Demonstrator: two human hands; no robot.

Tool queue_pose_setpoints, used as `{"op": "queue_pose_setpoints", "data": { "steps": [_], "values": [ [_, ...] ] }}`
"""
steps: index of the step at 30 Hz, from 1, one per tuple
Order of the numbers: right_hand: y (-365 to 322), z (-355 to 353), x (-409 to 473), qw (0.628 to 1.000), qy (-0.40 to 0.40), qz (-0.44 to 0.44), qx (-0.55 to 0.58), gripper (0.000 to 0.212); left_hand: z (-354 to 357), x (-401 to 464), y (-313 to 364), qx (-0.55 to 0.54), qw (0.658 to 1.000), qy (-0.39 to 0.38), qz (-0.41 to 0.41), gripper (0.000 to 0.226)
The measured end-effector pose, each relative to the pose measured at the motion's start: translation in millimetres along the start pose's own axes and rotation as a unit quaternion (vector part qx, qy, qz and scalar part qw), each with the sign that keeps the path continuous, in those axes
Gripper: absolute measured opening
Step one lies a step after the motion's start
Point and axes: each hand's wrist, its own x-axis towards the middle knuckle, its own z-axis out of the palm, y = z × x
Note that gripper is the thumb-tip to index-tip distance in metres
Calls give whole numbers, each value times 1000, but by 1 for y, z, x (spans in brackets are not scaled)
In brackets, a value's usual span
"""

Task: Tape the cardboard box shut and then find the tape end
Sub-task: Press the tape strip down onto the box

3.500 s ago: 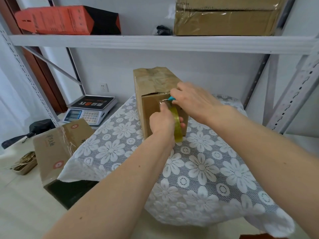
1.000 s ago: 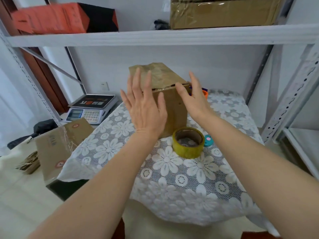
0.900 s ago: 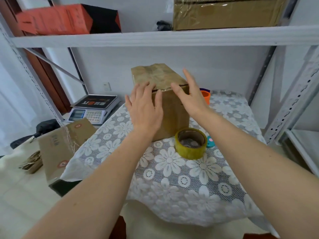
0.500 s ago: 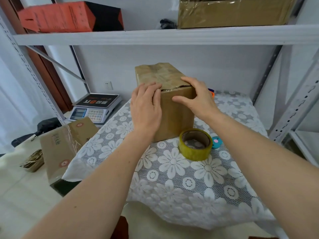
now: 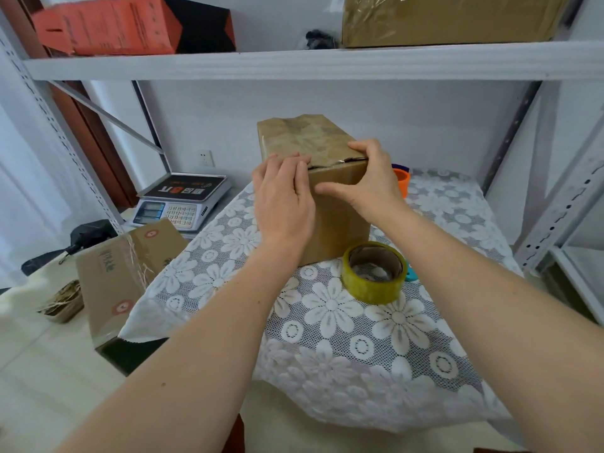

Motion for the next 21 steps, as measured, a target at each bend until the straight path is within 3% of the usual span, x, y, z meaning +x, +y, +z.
{"op": "queue_pose_setpoints", "data": {
  "steps": [6, 15, 21],
  "values": [
    [-10, 1, 5, 998, 3, 39, 42, 84, 0, -1, 2, -3, 1000, 4, -6, 33],
    [-2, -4, 1, 1000, -3, -3, -31, 83, 1, 0, 7, 5, 999, 6, -33, 26],
    [3, -13, 8, 1000, -19, -4, 1, 68, 7, 2, 5, 21, 999, 9, -42, 33]
  ]
}}
